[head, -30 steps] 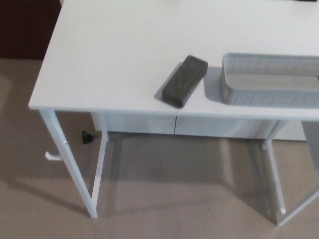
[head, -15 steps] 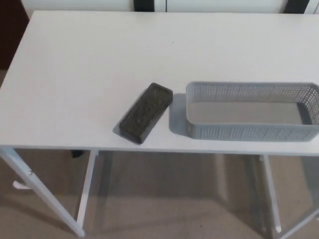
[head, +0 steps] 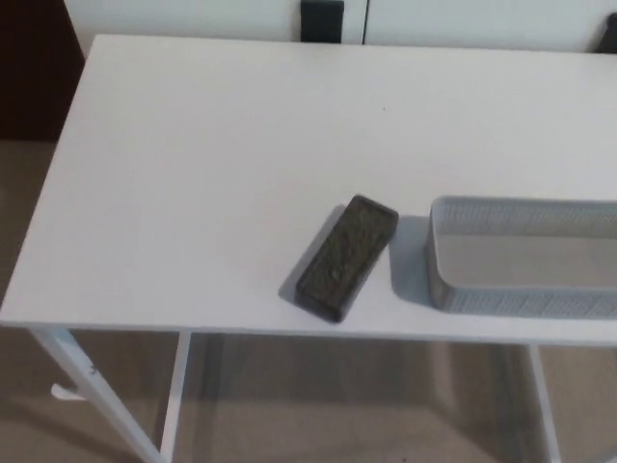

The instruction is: The robot walks towards a desk on which an eraser is kept on the left hand side and a container is kept on the right hand side. The robot picks up the eraser using its left hand and places it in the container.

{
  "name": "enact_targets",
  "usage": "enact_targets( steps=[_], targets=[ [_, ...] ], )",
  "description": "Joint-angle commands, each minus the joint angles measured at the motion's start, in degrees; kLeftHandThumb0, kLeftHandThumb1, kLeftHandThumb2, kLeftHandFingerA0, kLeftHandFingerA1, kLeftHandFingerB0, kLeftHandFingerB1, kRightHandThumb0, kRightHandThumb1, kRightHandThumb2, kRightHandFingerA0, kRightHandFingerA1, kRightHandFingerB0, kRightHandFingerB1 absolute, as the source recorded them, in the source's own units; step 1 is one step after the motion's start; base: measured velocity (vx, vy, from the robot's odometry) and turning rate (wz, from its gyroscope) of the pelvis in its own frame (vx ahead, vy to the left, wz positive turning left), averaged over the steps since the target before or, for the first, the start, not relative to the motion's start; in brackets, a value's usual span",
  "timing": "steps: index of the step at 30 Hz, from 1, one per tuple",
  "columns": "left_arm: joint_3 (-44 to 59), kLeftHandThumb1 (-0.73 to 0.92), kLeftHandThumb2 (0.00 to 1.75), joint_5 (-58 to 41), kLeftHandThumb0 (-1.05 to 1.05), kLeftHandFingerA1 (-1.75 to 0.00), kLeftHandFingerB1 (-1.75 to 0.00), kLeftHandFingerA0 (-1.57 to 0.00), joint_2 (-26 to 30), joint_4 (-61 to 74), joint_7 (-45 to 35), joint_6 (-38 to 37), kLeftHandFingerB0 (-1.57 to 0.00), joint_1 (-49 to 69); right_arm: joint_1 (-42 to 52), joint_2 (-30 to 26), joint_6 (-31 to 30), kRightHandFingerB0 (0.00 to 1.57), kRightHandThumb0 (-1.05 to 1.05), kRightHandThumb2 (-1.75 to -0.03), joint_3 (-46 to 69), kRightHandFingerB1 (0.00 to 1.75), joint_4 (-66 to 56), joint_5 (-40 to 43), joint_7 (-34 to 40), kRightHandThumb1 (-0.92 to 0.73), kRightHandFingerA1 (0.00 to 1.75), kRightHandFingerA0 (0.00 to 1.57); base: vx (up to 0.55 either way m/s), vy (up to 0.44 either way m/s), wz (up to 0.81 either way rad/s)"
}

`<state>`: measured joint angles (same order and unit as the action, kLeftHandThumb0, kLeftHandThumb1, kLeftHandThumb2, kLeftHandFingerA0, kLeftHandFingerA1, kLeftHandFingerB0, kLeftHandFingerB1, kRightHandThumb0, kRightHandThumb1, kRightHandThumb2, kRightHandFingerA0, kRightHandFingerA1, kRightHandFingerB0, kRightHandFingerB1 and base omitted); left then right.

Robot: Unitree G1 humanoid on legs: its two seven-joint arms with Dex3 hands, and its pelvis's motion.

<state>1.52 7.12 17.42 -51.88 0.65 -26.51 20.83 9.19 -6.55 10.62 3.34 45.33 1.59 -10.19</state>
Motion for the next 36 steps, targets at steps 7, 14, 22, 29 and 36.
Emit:
enact_targets(
  steps=[7,14,22,29,36],
  targets=[
    [-0.5,0.64,0.59,1.2,-0.29,-0.40,-0.32,-0.50,0.5,1.9,1.3,-0.7,-0.34,-1.2,-2.4,-0.9,0.2,0.52,-0.19,-0.53,0.2,0.58,1.0,-0.4,0.8,-0.48,0.63,0.66,0.05,-0.084,0.08],
    [-1.2,0.64,0.59,1.2,-0.30,-0.39,-0.32,-0.48,-0.1,3.3,0.7,-0.3,-0.34,0.5,-0.6,-1.1,-0.6,0.53,-0.18,-0.53,-0.1,0.57,-0.9,-0.6,0.8,-0.50,0.61,0.65,0.01,-0.024,0.01],
    [-3.5,0.64,0.59,2.3,-0.32,-0.40,-0.32,-0.50,-1.0,6.2,0.6,-0.6,-0.35,2.3,-0.2,-1.3,-0.3,0.52,-0.18,-0.54,0.3,0.57,-0.6,-0.4,0.4,-0.49,0.63,0.66,0.00,0.000,0.00],
    [-4.3,0.64,0.59,2.9,-0.32,-0.40,-0.32,-0.51,-0.9,7.5,0.9,-0.5,-0.34,2.9,-0.2,-1.4,-0.5,0.51,-0.25,-0.67,0.0,0.62,-1.2,-0.7,0.5,-0.43,0.69,0.67,0.00,0.000,0.00],
    [-4.6,0.64,0.59,3.1,-0.32,-0.39,-0.32,-0.50,-1.5,9.1,1.5,0.3,-0.34,4.2,0.6,-1.5,-1.0,0.52,-0.17,-0.54,0.0,0.57,-2.1,-0.7,0.3,-0.48,0.63,0.67,0.00,0.000,0.00]
  ],
)
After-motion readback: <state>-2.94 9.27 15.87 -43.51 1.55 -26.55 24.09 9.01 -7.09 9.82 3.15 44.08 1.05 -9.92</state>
